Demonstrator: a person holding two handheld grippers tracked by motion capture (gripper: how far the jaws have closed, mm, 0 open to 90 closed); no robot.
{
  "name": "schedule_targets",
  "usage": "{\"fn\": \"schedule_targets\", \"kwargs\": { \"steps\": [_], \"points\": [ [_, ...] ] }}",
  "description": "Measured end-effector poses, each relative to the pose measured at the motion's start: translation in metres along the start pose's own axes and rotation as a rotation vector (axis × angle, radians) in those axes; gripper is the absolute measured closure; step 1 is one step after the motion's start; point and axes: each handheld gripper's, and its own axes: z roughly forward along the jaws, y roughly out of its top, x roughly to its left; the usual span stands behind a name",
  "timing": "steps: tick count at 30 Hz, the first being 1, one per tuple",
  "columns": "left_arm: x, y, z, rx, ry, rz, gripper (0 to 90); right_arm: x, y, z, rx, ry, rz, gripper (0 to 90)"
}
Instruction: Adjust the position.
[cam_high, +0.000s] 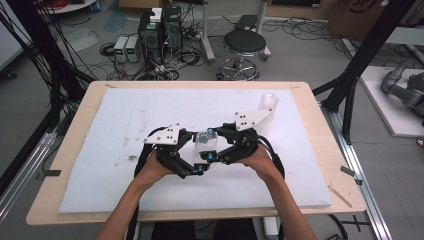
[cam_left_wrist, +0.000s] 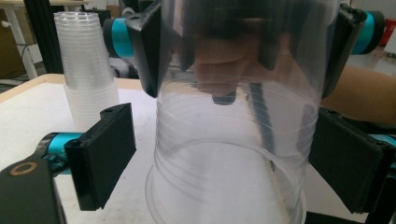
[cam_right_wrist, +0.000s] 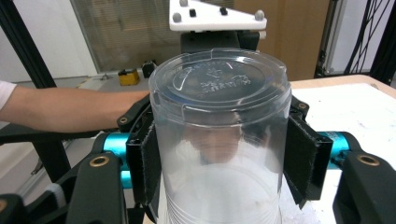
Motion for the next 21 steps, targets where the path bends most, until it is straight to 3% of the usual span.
{"fn": "schedule_targets", "kwargs": {
  "steps": [8, 17, 21],
  "points": [
    [-0.0007, -0.0006, -0.0005, -0.01, -0.013, 0.025, 22.6, -0.0007, -0.0008, 0.0005, -0.009, 0.008, -0.001, 37.2],
    [-0.0012, -0.0036, -0.0004, -0.012, -0.014, 0.016, 22.9, -0.0006, -0.0007, -0.0007, -0.024, 0.008, 0.0, 37.4],
    [-0.0019, -0.0032, -0.0011, -0.014, -0.017, 0.034, 28.0, -0.0008, -0.0015, -0.0011, -0.026, 0.009, 0.007, 37.4]
  ]
}}
